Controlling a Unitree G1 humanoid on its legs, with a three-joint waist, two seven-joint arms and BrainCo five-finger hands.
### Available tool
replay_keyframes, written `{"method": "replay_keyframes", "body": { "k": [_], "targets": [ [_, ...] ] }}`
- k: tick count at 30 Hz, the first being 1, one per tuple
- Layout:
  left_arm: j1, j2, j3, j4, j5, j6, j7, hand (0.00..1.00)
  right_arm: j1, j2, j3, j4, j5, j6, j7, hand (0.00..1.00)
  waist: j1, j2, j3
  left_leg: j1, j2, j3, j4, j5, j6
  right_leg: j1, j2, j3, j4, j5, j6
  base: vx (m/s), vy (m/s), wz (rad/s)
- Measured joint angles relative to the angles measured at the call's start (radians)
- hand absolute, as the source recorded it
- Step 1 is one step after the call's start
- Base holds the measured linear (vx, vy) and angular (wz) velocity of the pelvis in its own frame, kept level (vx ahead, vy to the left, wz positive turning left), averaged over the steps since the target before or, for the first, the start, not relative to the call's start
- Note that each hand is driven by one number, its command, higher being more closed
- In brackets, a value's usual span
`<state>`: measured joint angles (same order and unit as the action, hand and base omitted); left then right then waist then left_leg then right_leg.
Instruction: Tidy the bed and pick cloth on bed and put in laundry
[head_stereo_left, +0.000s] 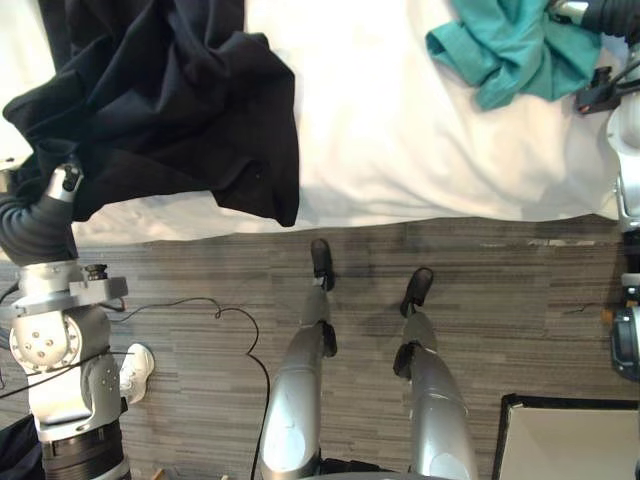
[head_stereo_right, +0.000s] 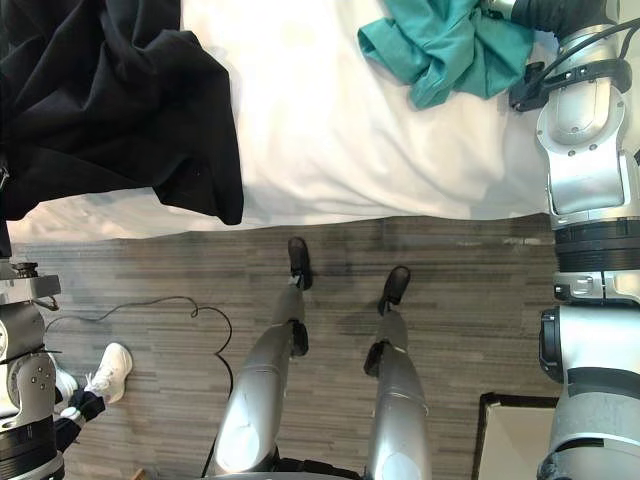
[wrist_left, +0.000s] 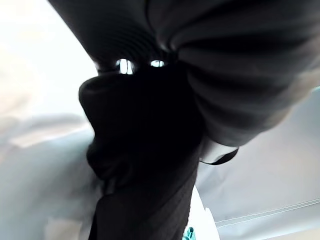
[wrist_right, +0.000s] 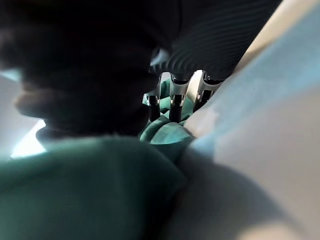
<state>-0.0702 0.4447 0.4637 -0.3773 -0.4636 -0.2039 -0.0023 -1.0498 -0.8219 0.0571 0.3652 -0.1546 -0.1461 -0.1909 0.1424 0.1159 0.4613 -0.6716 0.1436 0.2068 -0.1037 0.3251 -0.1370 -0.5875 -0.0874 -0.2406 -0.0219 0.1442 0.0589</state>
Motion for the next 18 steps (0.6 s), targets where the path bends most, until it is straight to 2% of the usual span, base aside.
{"method": "replay_keyframes", "body": {
  "k": [4,6,9,12,14,17,18],
  "targets": [
    [0.008,0.0,0.002,-0.06,-0.009,-0.001,-0.001,1.0,-0.001,0.014,-0.02,-0.004,-0.001,0.004,0.021,1.0,0.008,0.0,0.0,0.002,0.013,0.042,0.0,-0.016,-0.018,0.0,0.002,-0.002,0.004,0.0,0.0,0.0,0.013,-0.01],
    [0.009,-0.003,0.001,-0.061,-0.009,-0.001,-0.005,1.0,0.006,0.025,-0.02,-0.012,-0.005,0.011,0.022,1.0,0.008,0.001,-0.001,0.009,0.013,0.043,0.002,-0.014,-0.017,0.004,0.002,0.0,0.007,-0.003,-0.001,0.0,0.0,0.0],
    [0.008,-0.037,-0.033,-0.061,-0.016,0.0,-0.02,1.0,0.051,0.07,-0.02,-0.016,-0.018,0.024,0.025,1.0,0.006,0.001,-0.001,0.048,0.011,0.044,0.007,0.004,0.003,0.045,0.0,-0.001,0.01,-0.014,-0.003,0.01,-0.02,0.05],
    [0.003,-0.076,-0.103,-0.06,-0.015,0.002,-0.023,1.0,0.105,0.124,-0.018,-0.006,-0.048,0.034,0.048,1.0,0.003,0.001,-0.006,0.112,0.012,0.038,0.006,0.004,0.003,0.114,0.005,-0.009,0.011,-0.029,-0.009,0.03,-0.056,0.1],
    [-0.023,-0.078,-0.173,-0.007,-0.014,0.001,-0.023,1.0,0.124,0.162,-0.014,0.037,-0.048,0.035,0.06,1.0,0.003,0.006,-0.034,0.127,0.015,0.019,0.006,0.004,0.003,0.132,0.012,-0.016,0.014,-0.038,-0.012,0.05,-0.048,0.1],
    [-0.064,-0.078,-0.244,0.068,-0.012,0.004,-0.021,1.0,0.126,0.206,-0.014,0.081,-0.039,0.036,0.06,1.0,-0.013,0.011,-0.054,0.138,0.017,-0.005,0.007,0.003,0.003,0.15,0.016,-0.035,0.023,-0.047,-0.013,0.05,-0.025,0.18],
    [-0.086,-0.081,-0.281,0.107,-0.006,0.009,-0.02,1.0,0.141,0.234,-0.028,0.094,-0.004,0.037,0.058,1.0,-0.021,0.011,-0.054,0.156,0.016,-0.012,0.007,0.003,0.003,0.17,0.014,-0.039,0.03,-0.053,-0.011,0.04,0.006,0.18]
  ]
}}
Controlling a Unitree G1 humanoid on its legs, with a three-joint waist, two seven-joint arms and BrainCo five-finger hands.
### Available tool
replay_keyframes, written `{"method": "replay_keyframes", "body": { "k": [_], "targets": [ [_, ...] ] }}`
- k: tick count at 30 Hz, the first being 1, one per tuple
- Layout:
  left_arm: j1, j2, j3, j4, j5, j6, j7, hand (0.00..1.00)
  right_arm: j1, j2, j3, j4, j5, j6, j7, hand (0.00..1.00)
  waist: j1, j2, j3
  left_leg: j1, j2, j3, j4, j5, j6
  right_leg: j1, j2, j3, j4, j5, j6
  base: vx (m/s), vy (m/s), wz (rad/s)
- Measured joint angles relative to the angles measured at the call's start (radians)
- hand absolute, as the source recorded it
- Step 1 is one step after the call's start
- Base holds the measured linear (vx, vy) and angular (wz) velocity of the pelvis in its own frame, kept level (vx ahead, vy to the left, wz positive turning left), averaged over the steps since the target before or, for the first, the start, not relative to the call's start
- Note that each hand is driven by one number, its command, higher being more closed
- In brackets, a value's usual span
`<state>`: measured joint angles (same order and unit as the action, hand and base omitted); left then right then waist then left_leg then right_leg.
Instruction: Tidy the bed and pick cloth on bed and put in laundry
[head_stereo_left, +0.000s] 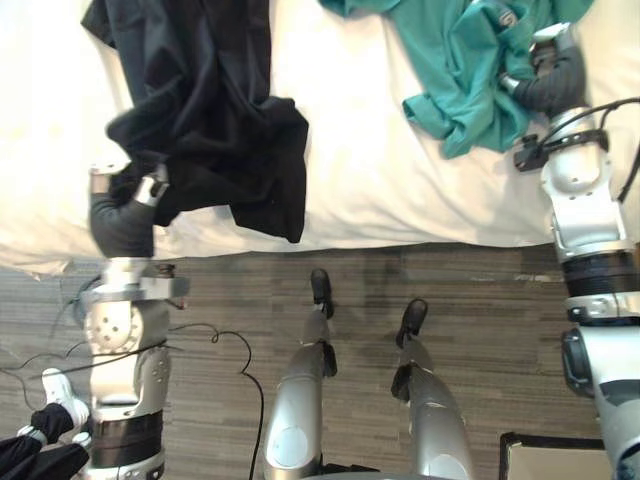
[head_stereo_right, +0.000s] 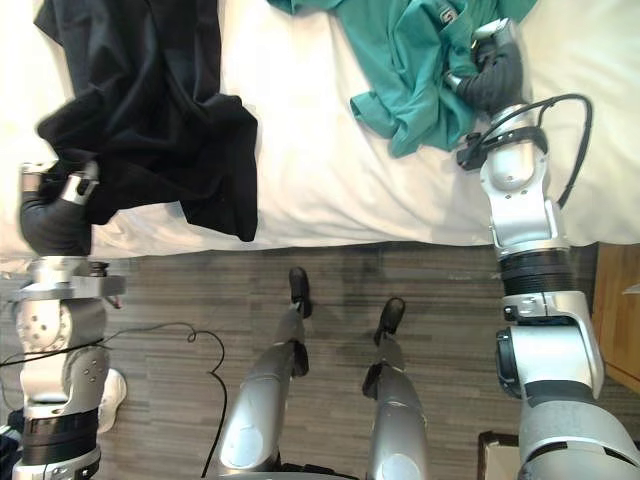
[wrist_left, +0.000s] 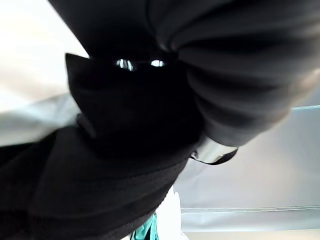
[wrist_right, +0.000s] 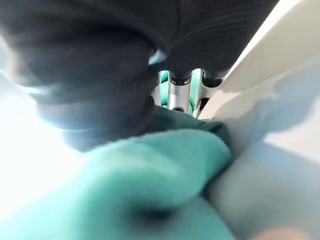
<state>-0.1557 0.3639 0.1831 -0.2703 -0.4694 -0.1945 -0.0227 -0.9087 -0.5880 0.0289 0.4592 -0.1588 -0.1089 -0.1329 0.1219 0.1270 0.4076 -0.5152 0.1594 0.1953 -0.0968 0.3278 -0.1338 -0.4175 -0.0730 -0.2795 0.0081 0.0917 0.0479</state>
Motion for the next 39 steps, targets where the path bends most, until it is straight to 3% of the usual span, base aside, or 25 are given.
{"method": "replay_keyframes", "body": {
  "k": [2,4,8,11,13,18,21,22,24,25,26,27,29,32,39],
  "targets": [
    [-0.013,-0.01,-0.039,0.025,0.006,0.014,0.001,1.0,0.035,0.045,-0.036,0.0,0.037,0.0,-0.005,1.0,0.0,-0.002,-0.001,0.029,-0.001,0.0,0.0,-0.01,0.004,0.024,-0.002,0.001,0.007,-0.007,0.004,0.04,0.011,0.03],
    [0.004,-0.052,-0.081,0.04,0.012,0.015,0.003,1.0,0.1,0.132,-0.076,0.0,0.106,-0.003,-0.02,1.0,0.001,-0.003,-0.031,0.06,0.005,0.0,0.0,-0.055,0.04,0.047,0.004,0.004,0.012,-0.016,0.01,0.05,0.018,-0.08],
    [0.028,-0.171,-0.203,0.224,0.087,0.031,0.028,1.0,0.317,0.342,-0.151,-0.053,0.293,-0.044,-0.043,1.0,-0.007,-0.024,-0.088,0.139,-0.014,-0.001,-0.002,-0.079,0.06,0.121,-0.019,-0.002,0.036,-0.052,0.024,0.09,0.027,0.17],
    [0.226,-0.257,-0.202,0.285,0.092,0.025,0.042,1.0,0.651,0.513,-0.152,-0.218,0.394,-0.07,-0.024,1.0,-0.051,-0.055,-0.154,0.196,-0.04,-0.049,-0.006,-0.104,0.063,0.197,-0.045,-0.06,0.069,-0.114,0.039,0.14,0.031,0.56],
    [0.34,-0.269,-0.203,0.317,0.111,0.036,0.026,1.0,0.841,0.57,-0.153,-0.258,0.432,-0.081,-0.005,1.0,-0.052,-0.08,-0.202,0.228,-0.062,-0.072,-0.007,-0.123,0.066,0.244,-0.062,-0.097,0.078,-0.142,0.048,0.2,0.029,0.57],
    [0.39,-0.271,-0.176,0.406,0.112,0.037,0.024,1.0,1.061,0.616,-0.133,-0.278,0.418,-0.081,0.027,1.0,-0.058,-0.113,-0.222,0.341,-0.094,-0.107,-0.007,-0.177,0.087,0.303,-0.12,-0.117,0.259,-0.21,0.049,0.13,0.044,0.35],
    [0.409,-0.274,-0.206,0.465,0.106,0.035,0.029,1.0,1.135,0.622,-0.107,-0.277,0.347,-0.079,0.049,1.0,-0.102,-0.135,-0.234,0.392,-0.102,-0.177,0.001,-0.174,0.094,0.269,-0.113,0.061,0.431,-0.225,0.01,0.09,0.046,0.56],
    [0.416,-0.27,-0.244,0.481,0.105,0.032,0.031,1.0,1.177,0.627,-0.096,-0.279,0.316,-0.081,0.047,1.0,-0.123,-0.136,-0.242,0.389,-0.1,-0.229,0.001,-0.171,0.092,0.256,-0.051,0.219,0.449,-0.289,-0.003,0.09,-0.077,0.84],
    [0.416,-0.281,-0.285,0.499,0.106,0.03,0.036,1.0,1.23,0.628,-0.079,-0.274,0.302,-0.081,0.044,1.0,-0.133,-0.161,-0.255,0.385,-0.113,-0.279,0.001,-0.163,0.083,0.26,0.013,0.372,0.405,-0.315,0.0,0.06,-0.172,1.12],
    [0.421,-0.281,-0.3,0.53,0.108,0.03,0.047,1.0,1.258,0.628,-0.056,-0.258,0.294,-0.083,0.043,1.0,-0.134,-0.192,-0.268,0.392,-0.145,-0.306,0.001,-0.158,0.081,0.283,0.018,0.409,0.349,-0.321,0.0,0.04,-0.201,1.0],
    [0.421,-0.286,-0.304,0.55,0.11,0.03,0.048,1.0,1.259,0.629,-0.05,-0.241,0.286,-0.083,0.041,1.0,-0.135,-0.195,-0.27,0.4,-0.152,-0.316,0.0,-0.156,0.081,0.307,0.008,0.404,0.333,-0.336,0.007,0.01,-0.145,0.66],
    [0.423,-0.305,-0.308,0.599,0.118,0.031,0.049,1.0,1.254,0.632,-0.044,-0.195,0.269,-0.081,0.039,1.0,-0.128,-0.193,-0.273,0.427,-0.152,-0.32,-0.001,-0.157,0.081,0.359,-0.004,0.388,0.275,-0.353,0.019,0.0,-0.127,0.23],
    [0.449,-0.333,-0.304,0.622,0.118,0.031,0.051,1.0,1.265,0.625,-0.03,-0.175,0.267,-0.081,0.037,1.0,-0.119,-0.146,-0.28,0.449,-0.133,-0.308,-0.006,-0.164,0.079,0.391,0.01,0.389,0.241,-0.337,0.015,-0.06,-0.085,-0.09],
    [0.491,-0.36,-0.308,0.63,0.108,0.03,0.051,1.0,1.291,0.606,0.004,-0.155,0.267,-0.08,0.036,1.0,-0.107,-0.101,-0.299,0.457,-0.108,-0.281,-0.007,-0.174,0.065,0.424,0.027,0.399,0.171,-0.299,0.016,-0.03,-0.046,-0.21],
    [0.519,-0.353,-0.324,0.633,0.069,0.02,0.045,1.0,1.29,0.587,0.066,-0.105,0.264,-0.081,0.044,1.0,-0.105,-0.104,-0.288,0.443,-0.104,-0.304,0.0,-0.172,0.057,0.469,0.035,0.364,0.098,-0.27,0.015,0.03,-0.012,0.14]
  ]
}}
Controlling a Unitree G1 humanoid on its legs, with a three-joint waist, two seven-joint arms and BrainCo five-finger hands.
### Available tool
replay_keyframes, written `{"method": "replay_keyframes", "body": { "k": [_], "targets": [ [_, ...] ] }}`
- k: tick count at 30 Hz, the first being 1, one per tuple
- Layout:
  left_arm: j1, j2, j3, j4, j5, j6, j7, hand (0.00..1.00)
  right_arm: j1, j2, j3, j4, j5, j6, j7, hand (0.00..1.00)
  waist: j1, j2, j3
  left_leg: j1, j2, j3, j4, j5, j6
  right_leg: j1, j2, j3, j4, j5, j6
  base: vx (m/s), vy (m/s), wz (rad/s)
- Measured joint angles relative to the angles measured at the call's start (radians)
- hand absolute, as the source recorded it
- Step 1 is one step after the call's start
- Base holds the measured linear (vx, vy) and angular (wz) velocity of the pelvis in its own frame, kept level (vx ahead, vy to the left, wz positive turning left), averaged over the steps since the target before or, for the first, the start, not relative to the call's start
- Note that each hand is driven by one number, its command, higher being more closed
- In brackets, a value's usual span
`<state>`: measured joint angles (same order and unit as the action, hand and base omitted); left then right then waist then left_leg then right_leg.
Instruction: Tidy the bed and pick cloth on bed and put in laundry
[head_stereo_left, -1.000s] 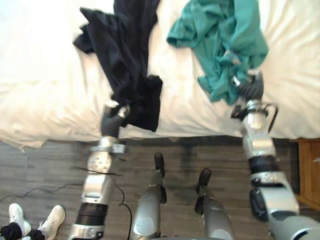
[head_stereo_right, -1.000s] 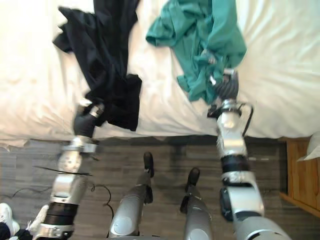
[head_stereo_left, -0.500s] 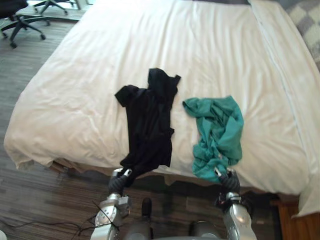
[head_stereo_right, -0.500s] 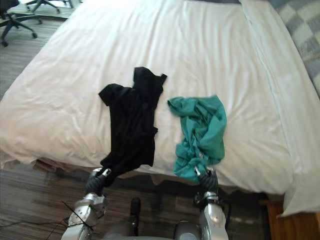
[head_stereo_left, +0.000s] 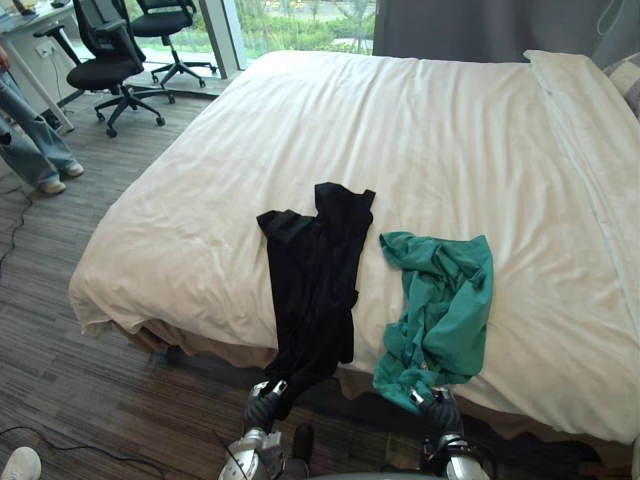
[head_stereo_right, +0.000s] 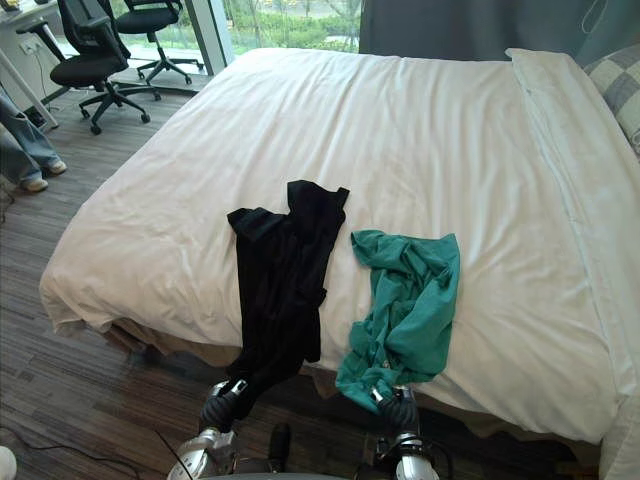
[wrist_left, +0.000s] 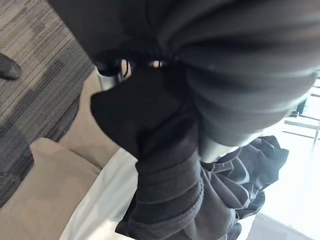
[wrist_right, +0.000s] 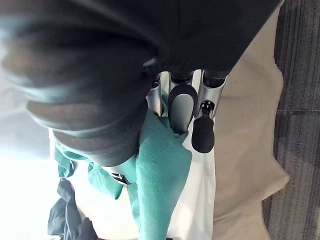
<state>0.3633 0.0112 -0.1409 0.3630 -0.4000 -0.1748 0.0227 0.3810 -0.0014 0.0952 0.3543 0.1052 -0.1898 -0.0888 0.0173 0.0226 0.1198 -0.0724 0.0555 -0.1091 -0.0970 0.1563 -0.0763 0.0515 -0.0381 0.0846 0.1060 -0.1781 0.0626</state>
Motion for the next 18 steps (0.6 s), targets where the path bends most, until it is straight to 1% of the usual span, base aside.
{"method": "replay_keyframes", "body": {
  "k": [1,2,3,4,5,6,7,8,9,10,11,12,13,14,15,16,17,18],
  "targets": [
    [-0.002,0.009,-0.018,0.0,0.0,0.0,0.0,1.0,-0.003,-0.01,0.0,0.011,-0.012,0.0,0.0,1.0,0.0,0.004,0.004,-0.015,-0.01,-0.023,0.001,0.008,-0.003,0.003,-0.01,-0.032,-0.001,0.0,0.0,0.04,-0.002,0.56],
    [-0.003,0.011,-0.023,0.0,-0.001,0.0,0.001,1.0,-0.006,-0.014,0.0,0.016,-0.022,0.001,0.0,1.0,-0.001,0.005,0.008,-0.025,-0.012,-0.014,0.001,0.008,0.0,0.006,-0.019,-0.044,-0.001,0.0,0.0,0.04,0.033,0.62],
    [-0.01,0.013,-0.026,-0.001,-0.001,0.001,0.001,1.0,-0.007,-0.019,-0.001,0.015,-0.032,0.001,0.0,1.0,-0.002,0.008,0.021,-0.025,-0.004,0.074,0.003,-0.019,0.024,0.018,-0.027,-0.064,-0.004,-0.002,0.0,0.0,0.028,0.61],
    [-0.012,0.011,-0.021,-0.004,-0.002,0.001,0.003,1.0,-0.008,-0.028,-0.002,0.014,-0.037,0.002,-0.001,1.0,-0.009,0.01,0.03,-0.035,0.013,0.218,0.02,-0.055,0.074,0.026,-0.034,-0.094,0.0,-0.005,0.002,0.04,0.024,0.88],
    [-0.009,0.0,-0.014,-0.019,-0.004,-0.002,0.004,1.0,-0.012,-0.04,-0.003,0.015,-0.038,0.003,-0.003,1.0,-0.017,0.003,0.041,-0.034,0.037,0.4,0.07,-0.12,0.109,0.025,-0.068,-0.114,0.017,-0.004,0.0,0.07,0.026,0.79],
    [-0.008,-0.001,-0.013,-0.021,-0.01,-0.005,0.004,1.0,-0.015,-0.045,-0.003,0.014,-0.038,0.003,-0.003,1.0,-0.018,-0.003,0.049,-0.041,0.053,0.479,0.113,-0.137,0.134,0.03,-0.085,-0.118,0.019,-0.011,0.0,0.14,0.086,0.58],
    [0.002,-0.006,-0.013,-0.03,-0.024,-0.006,0.005,1.0,-0.024,-0.055,-0.003,0.013,-0.038,0.004,-0.003,1.0,-0.02,0.016,0.061,-0.051,0.107,0.616,0.225,-0.142,0.15,0.049,-0.091,-0.128,0.041,-0.045,0.014,0.17,0.067,0.45],
    [0.028,-0.018,-0.009,-0.04,-0.033,-0.006,0.005,1.0,-0.025,-0.062,-0.003,0.013,-0.04,0.006,-0.003,1.0,-0.041,0.018,0.069,-0.056,0.125,0.633,0.291,-0.132,0.121,0.07,-0.096,-0.155,0.073,-0.079,0.023,0.16,0.053,0.45],
    [0.039,-0.022,-0.009,-0.04,-0.037,-0.005,0.006,1.0,-0.024,-0.062,-0.002,0.011,-0.041,0.008,-0.003,1.0,-0.047,0.023,0.066,-0.05,0.114,0.63,0.3,-0.135,0.115,0.078,-0.108,-0.166,0.09,-0.087,0.028,0.11,0.01,0.54],
    [0.055,-0.025,-0.008,-0.04,-0.044,-0.004,0.006,1.0,-0.023,-0.059,0.0,0.003,-0.063,0.008,-0.003,1.0,-0.06,0.022,0.066,-0.05,0.101,0.618,0.295,-0.144,0.116,0.087,-0.118,-0.188,0.114,-0.088,0.028,0.07,0.075,0.51],
    [0.055,-0.021,0.001,-0.04,-0.047,-0.004,0.006,1.0,-0.024,-0.045,0.002,-0.016,-0.083,0.009,-0.003,1.0,-0.064,0.019,0.065,-0.039,0.101,0.656,0.284,-0.185,0.134,0.097,-0.133,-0.219,0.116,-0.086,0.03,0.09,0.062,0.54],
    [0.047,-0.017,0.009,-0.04,-0.052,-0.003,0.006,1.0,-0.024,-0.033,0.005,-0.027,-0.091,0.009,-0.003,1.0,-0.068,0.01,0.065,-0.025,0.109,0.716,0.29,-0.21,0.132,0.109,-0.142,-0.234,0.102,-0.083,0.034,0.17,0.078,0.76],
    [0.033,-0.014,0.035,-0.04,-0.053,-0.001,0.008,1.0,-0.026,-0.023,0.03,-0.041,-0.112,0.008,-0.003,1.0,-0.093,-0.012,0.065,-0.005,0.128,0.826,0.301,-0.217,0.131,0.134,-0.153,-0.277,0.069,-0.068,0.043,0.18,0.063,0.74],
    [0.02,-0.01,0.038,-0.041,-0.054,0.001,0.018,1.0,-0.034,-0.023,0.047,-0.046,-0.118,0.007,-0.002,1.0,-0.102,-0.011,0.062,0.006,0.142,0.876,0.308,-0.215,0.131,0.139,-0.154,-0.286,0.067,-0.068,0.043,0.21,0.065,0.98],
    [0.003,-0.006,0.025,-0.052,-0.061,0.015,0.051,1.0,-0.045,-0.025,0.08,-0.047,-0.131,0.01,0.002,1.0,-0.117,-0.001,0.056,0.014,0.144,0.9,0.275,-0.152,0.12,0.134,-0.153,-0.309,0.096,-0.068,0.043,0.13,0.055,0.85],
    [-0.016,-0.012,0.0,-0.079,-0.06,0.018,0.073,1.0,-0.058,-0.02,0.103,-0.047,-0.15,0.014,0.003,1.0,-0.124,0.006,0.058,0.04,0.112,0.857,0.182,-0.106,0.126,0.088,-0.155,-0.309,0.199,-0.062,0.034,0.08,0.076,0.97],
    [-0.031,-0.019,-0.034,-0.119,-0.057,0.02,0.08,1.0,-0.066,-0.017,0.117,-0.044,-0.156,0.015,0.006,1.0,-0.136,0.036,0.06,0.07,0.108,0.836,0.087,-0.055,0.125,0.046,-0.134,-0.302,0.232,-0.095,0.021,0.01,0.062,0.85],
    [-0.029,-0.026,-0.048,-0.151,-0.044,0.016,0.089,1.0,-0.072,-0.007,0.146,-0.042,-0.156,0.017,0.006,1.0,-0.138,0.026,0.045,0.083,0.093,0.82,0.026,-0.018,0.107,0.053,-0.109,-0.302,0.06,-0.072,0.027,0.01,0.032,0.62]
  ]
}}
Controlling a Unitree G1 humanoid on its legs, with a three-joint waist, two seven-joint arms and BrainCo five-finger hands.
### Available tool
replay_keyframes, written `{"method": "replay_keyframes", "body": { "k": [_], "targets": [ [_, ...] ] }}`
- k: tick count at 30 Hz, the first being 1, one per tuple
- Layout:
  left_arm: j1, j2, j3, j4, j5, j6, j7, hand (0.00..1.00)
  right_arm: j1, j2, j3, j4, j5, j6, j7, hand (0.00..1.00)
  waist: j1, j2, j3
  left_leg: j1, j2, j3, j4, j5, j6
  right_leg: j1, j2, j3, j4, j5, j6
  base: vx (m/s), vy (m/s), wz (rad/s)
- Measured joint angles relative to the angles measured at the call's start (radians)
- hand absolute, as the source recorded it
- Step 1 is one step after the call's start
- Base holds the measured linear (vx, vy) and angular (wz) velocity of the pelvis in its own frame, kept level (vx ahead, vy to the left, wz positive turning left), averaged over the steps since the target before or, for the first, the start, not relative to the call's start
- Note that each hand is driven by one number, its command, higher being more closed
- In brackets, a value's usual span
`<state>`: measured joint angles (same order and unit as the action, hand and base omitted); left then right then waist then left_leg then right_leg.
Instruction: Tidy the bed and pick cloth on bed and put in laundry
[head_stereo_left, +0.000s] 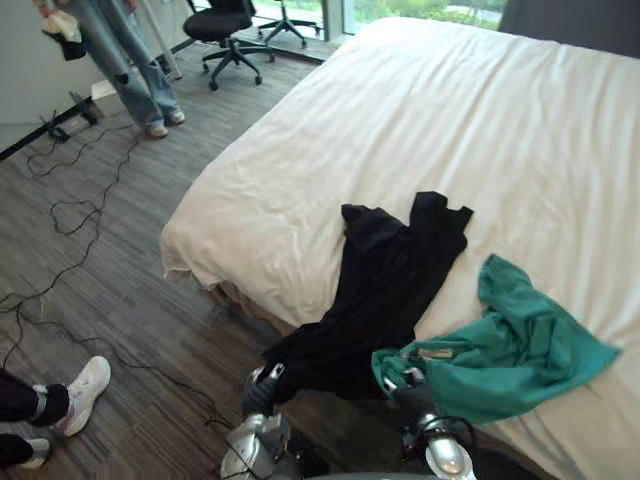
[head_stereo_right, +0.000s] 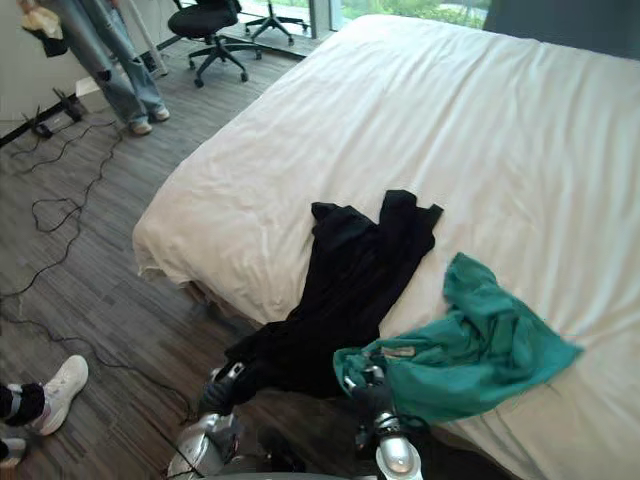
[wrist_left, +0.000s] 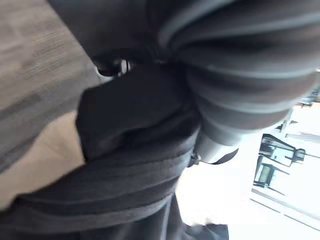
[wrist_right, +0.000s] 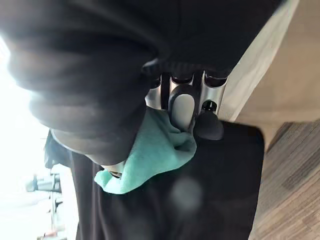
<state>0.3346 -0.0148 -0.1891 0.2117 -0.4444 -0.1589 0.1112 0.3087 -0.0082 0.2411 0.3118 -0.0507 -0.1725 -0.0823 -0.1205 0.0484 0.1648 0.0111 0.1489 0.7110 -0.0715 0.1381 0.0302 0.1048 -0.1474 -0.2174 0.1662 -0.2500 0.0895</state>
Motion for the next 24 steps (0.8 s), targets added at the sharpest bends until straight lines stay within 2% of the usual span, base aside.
{"method": "replay_keyframes", "body": {
  "k": [1,2,4,6,8,9,10,11,12,15,16,17,18,20,21,22,23,24],
  "targets": [
    [-0.005,0.001,-0.002,-0.01,0.007,-0.001,0.001,1.0,-0.006,0.01,0.013,0.003,0.0,0.001,0.0,1.0,0.001,-0.026,-0.005,0.002,-0.013,-0.003,-0.01,0.004,-0.006,-0.004,-0.005,0.0,-0.069,0.065,-0.007,0.05,-0.069,0.62],
    [-0.022,-0.004,-0.007,0.0,0.02,0.006,0.004,1.0,-0.013,0.023,0.022,0.014,-0.001,0.004,0.001,1.0,-0.009,-0.035,-0.001,0.002,-0.021,-0.032,-0.017,0.003,-0.009,0.012,-0.012,-0.008,-0.069,0.097,0.025,0.07,-0.075,0.5],
    [-0.026,-0.038,-0.032,-0.01,0.058,0.021,0.01,1.0,-0.009,0.024,0.026,0.023,-0.001,0.009,0.001,1.0,0.015,-0.039,-0.005,0.002,-0.028,-0.057,-0.022,0.013,-0.018,0.013,-0.018,-0.049,-0.048,0.096,0.031,0.09,-0.05,0.41],
    [-0.026,-0.039,-0.065,-0.01,0.101,0.024,0.023,1.0,-0.01,0.009,0.026,0.029,-0.001,0.011,0.0,1.0,0.025,-0.042,-0.004,0.001,-0.034,-0.092,-0.024,0.013,-0.018,0.018,-0.03,-0.09,-0.019,0.086,0.045,0.04,-0.028,0.49],
    [-0.022,-0.038,-0.078,-0.01,0.146,0.025,0.041,1.0,-0.01,-0.002,0.019,0.077,0.001,0.025,-0.002,1.0,0.035,-0.047,-0.001,-0.002,-0.044,-0.169,-0.027,0.013,-0.018,0.019,-0.046,-0.172,0.075,0.084,0.044,0.04,-0.019,0.96],
    [-0.02,-0.038,-0.084,-0.009,0.149,0.025,0.047,1.0,-0.008,-0.001,0.015,0.091,0.001,0.026,-0.002,1.0,0.044,-0.051,0.0,-0.002,-0.046,-0.194,-0.026,0.013,-0.017,0.013,-0.055,-0.189,0.118,0.079,0.034,0.08,-0.015,1.17],
    [-0.009,-0.037,-0.087,-0.009,0.155,0.023,0.06,1.0,0.003,0.003,0.007,0.109,0.002,0.027,-0.003,1.0,0.064,-0.072,0.001,-0.003,-0.067,-0.25,-0.022,0.009,-0.01,-0.008,-0.075,-0.187,0.228,0.06,0.0,0.09,-0.017,0.99],
    [-0.004,-0.036,-0.089,-0.008,0.155,0.023,0.065,1.0,0.014,0.004,0.004,0.109,0.004,0.028,-0.003,1.0,0.066,-0.078,0.002,-0.006,-0.073,-0.275,-0.022,0.009,0.0,-0.021,-0.083,-0.178,0.271,0.057,-0.013,0.12,-0.023,1.46],
    [0.001,-0.032,-0.095,0.001,0.156,0.023,0.067,1.0,0.027,0.005,-0.001,0.113,0.013,0.028,-0.005,1.0,0.063,-0.075,0.001,-0.033,-0.08,-0.35,-0.022,0.009,0.013,-0.066,-0.058,-0.1,0.329,0.0,-0.067,0.09,-0.024,1.43],
    [-0.012,-0.025,-0.106,0.073,0.166,0.022,0.068,1.0,0.034,0.029,-0.008,0.12,0.086,0.03,-0.006,1.0,0.062,-0.086,0.004,-0.08,-0.095,-0.535,-0.022,0.035,0.025,-0.118,0.081,0.148,0.261,-0.07,-0.066,0.08,-0.072,1.82],
    [-0.014,-0.017,-0.12,0.095,0.171,0.023,0.067,1.0,0.032,0.033,-0.009,0.128,0.105,0.03,-0.006,1.0,0.061,-0.087,0.004,-0.078,-0.102,-0.571,-0.022,0.041,0.025,-0.121,0.095,0.189,0.242,-0.07,-0.066,0.04,-0.082,1.8],
    [-0.009,-0.006,-0.133,0.111,0.174,0.022,0.066,1.0,0.036,0.038,-0.01,0.138,0.169,0.03,-0.006,1.0,0.066,-0.101,0.002,-0.067,-0.137,-0.614,-0.029,0.043,0.024,-0.113,0.09,0.225,0.173,-0.063,-0.067,0.02,-0.058,1.39],
    [-0.009,-0.004,-0.134,0.116,0.177,0.022,0.066,1.0,0.038,0.04,-0.013,0.14,0.182,0.028,-0.005,1.0,0.071,-0.11,0.008,-0.055,-0.153,-0.617,-0.029,0.044,0.023,-0.104,0.074,0.22,0.165,-0.028,-0.044,0.04,-0.052,1.51],
    [-0.008,-0.013,-0.151,0.137,0.186,0.022,0.067,1.0,0.05,0.034,-0.032,0.154,0.221,0.03,-0.004,1.0,0.095,-0.108,-0.006,-0.049,-0.153,-0.614,-0.024,0.044,0.018,-0.073,0.059,0.165,0.145,-0.025,-0.055,0.07,-0.042,0.73],
    [-0.008,-0.015,-0.151,0.142,0.194,0.024,0.068,1.0,0.039,0.024,-0.043,0.157,0.238,0.031,-0.003,1.0,0.11,-0.084,-0.005,-0.056,-0.146,-0.579,-0.023,0.045,0.015,-0.072,0.06,0.159,0.127,-0.026,-0.051,0.04,-0.03,0.01],
    [-0.008,-0.016,-0.151,0.142,0.202,0.024,0.066,1.0,0.03,0.013,-0.042,0.16,0.242,0.031,-0.002,1.0,0.109,-0.064,-0.007,-0.069,-0.133,-0.565,-0.029,0.045,0.015,-0.073,0.066,0.159,0.103,-0.02,-0.042,0.02,-0.033,-0.09],
    [-0.009,-0.019,-0.151,0.142,0.202,0.024,0.066,1.0,0.029,0.011,-0.042,0.16,0.243,0.031,-0.001,1.0,0.108,-0.061,-0.009,-0.074,-0.132,-0.562,-0.029,0.046,0.014,-0.072,0.068,0.16,0.089,-0.016,-0.039,-0.01,-0.021,-0.06],
    [-0.073,0.033,-0.164,0.151,0.242,0.039,0.065,1.0,0.038,0.036,-0.079,0.175,0.242,0.066,-0.001,1.0,0.131,-0.126,-0.019,-0.063,-0.186,-0.515,-0.031,0.004,0.02,0.017,0.031,0.16,-0.043,0.043,-0.01,0.06,-0.013,0.0]
  ]
}}
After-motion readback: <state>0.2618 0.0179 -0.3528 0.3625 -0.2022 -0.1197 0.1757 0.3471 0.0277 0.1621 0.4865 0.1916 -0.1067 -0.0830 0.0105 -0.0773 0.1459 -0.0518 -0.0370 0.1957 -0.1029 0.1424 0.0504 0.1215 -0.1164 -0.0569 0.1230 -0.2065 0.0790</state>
